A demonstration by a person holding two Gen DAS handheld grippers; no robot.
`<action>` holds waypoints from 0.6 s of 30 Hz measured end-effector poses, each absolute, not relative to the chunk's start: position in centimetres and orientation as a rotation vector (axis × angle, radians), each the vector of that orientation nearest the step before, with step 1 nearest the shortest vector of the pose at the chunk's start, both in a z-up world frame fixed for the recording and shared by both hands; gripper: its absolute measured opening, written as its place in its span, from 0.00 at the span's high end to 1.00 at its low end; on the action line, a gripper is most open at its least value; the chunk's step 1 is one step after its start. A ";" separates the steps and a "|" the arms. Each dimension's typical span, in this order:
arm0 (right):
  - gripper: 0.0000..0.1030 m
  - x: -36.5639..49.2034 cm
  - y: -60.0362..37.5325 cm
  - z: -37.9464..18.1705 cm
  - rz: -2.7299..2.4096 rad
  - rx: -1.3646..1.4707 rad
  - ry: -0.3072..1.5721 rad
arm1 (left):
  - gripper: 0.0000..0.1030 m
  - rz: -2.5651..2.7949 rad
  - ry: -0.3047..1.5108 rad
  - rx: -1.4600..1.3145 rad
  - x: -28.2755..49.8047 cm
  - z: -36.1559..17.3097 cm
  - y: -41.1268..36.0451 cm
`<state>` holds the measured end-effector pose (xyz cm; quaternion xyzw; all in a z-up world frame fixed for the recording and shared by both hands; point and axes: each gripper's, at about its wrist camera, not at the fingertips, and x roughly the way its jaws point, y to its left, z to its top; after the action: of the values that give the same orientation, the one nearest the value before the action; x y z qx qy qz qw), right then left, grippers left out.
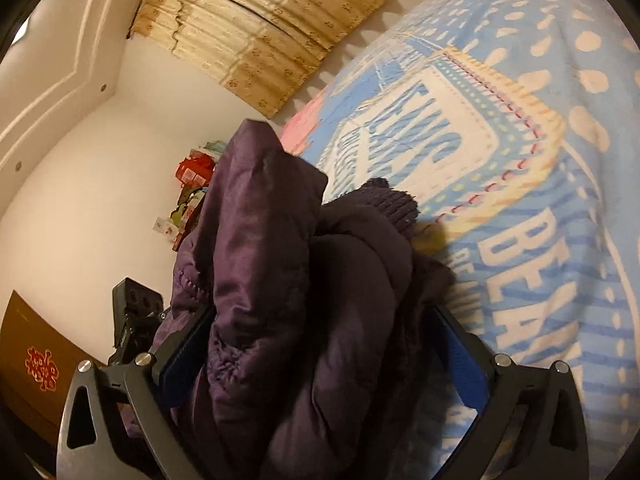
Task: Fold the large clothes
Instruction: 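Carry the folded jacket with both grippers toward the dark round stool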
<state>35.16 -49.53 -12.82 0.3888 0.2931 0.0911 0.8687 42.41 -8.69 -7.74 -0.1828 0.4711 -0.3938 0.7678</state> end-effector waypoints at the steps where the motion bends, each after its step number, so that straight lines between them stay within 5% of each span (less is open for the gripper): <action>1: 0.01 35.5 -49.3 -12.9 0.190 0.799 0.619 | 0.00 -0.862 1.016 -0.394 42.1 -7.7 -8.4; 2: 0.01 35.8 -49.0 -12.8 0.190 0.780 0.634 | 0.00 -0.861 1.009 -0.390 41.9 -7.6 -8.5; 7: 0.41 35.4 -48.6 -12.8 0.237 0.905 0.653 | 0.19 -0.839 0.957 -0.366 40.2 -5.7 -8.0; 18: 0.47 25.2 -39.2 -10.7 0.423 0.989 0.718 | 0.27 -0.682 0.984 -0.258 28.7 -1.1 -0.2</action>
<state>25.20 -39.21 -10.70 0.4608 0.3344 0.1970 0.7981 28.66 -0.17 -1.06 -0.1213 0.4617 -0.3202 0.8183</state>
